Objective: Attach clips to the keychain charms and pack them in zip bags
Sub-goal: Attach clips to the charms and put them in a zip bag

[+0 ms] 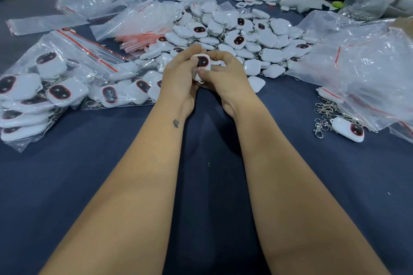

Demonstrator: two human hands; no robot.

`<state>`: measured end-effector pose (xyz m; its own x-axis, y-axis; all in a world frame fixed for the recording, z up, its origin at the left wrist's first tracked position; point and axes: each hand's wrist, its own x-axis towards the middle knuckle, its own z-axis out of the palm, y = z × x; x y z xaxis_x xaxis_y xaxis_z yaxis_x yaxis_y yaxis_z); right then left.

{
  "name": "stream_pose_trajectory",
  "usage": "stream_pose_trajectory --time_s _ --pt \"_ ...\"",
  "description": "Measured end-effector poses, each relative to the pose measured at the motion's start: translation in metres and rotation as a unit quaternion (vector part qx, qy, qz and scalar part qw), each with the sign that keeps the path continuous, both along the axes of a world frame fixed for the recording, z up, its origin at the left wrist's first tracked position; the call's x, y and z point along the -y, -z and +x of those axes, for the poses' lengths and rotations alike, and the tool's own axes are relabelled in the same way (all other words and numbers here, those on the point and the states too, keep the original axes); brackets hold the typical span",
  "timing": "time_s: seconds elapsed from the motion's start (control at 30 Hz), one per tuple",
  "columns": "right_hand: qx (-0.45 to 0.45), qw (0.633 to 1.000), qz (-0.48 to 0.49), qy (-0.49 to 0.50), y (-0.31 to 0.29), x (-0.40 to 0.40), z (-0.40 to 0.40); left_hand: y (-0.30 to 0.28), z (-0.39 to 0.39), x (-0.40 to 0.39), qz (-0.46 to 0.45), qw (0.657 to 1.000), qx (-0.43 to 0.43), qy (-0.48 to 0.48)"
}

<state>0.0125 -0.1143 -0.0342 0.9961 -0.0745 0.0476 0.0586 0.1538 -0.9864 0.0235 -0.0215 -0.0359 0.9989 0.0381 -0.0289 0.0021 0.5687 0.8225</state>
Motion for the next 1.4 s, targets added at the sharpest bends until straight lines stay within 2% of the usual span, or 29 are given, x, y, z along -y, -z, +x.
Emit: stream_pose_trajectory --time_s 0.3,0.77,1.13,1.4 --pt "0.009 0.999 -0.033 0.023 0.002 -0.003 0.005 -0.005 -0.003 0.0 -0.026 0.998 -0.022 0.047" --pt "-0.011 1.0 -0.012 0.009 0.0 -0.002 0.008 -0.004 -0.005 -0.003 -0.036 0.998 -0.029 0.038" --pt "-0.005 0.999 -0.034 0.03 0.002 -0.003 0.011 -0.003 -0.007 -0.003 -0.009 0.999 -0.026 0.04" --pt "-0.016 0.999 -0.011 0.031 -0.002 -0.005 0.01 -0.004 -0.007 0.001 0.039 0.999 -0.001 0.01"
